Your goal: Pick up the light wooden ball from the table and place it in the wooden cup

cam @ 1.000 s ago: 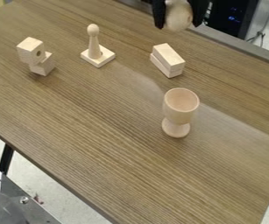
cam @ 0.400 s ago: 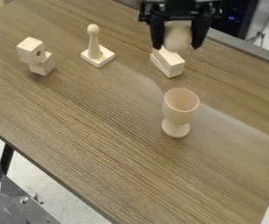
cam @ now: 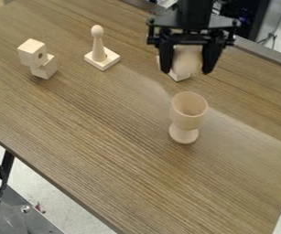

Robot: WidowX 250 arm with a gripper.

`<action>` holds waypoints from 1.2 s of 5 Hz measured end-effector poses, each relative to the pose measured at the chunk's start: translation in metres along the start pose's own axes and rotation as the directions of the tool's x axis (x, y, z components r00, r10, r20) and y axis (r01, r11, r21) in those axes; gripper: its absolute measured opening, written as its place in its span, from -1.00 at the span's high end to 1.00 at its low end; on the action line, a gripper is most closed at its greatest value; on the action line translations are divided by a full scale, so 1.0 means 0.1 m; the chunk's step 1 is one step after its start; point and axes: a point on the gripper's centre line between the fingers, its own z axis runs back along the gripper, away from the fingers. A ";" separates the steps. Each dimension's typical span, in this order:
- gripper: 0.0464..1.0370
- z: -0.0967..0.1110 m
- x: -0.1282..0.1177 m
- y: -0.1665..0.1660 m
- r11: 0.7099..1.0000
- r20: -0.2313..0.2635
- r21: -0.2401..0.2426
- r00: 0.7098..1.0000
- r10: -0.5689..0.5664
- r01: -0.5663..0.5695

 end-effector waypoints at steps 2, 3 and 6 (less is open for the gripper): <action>-0.52 -0.07 -0.17 -0.10 0.999 0.008 0.002 0.999 -0.045 0.045; -0.52 -0.08 -0.22 -0.15 0.998 0.014 -0.004 0.998 -0.062 0.063; -0.52 -0.15 -0.27 -0.12 0.997 0.017 0.006 0.997 -0.071 0.071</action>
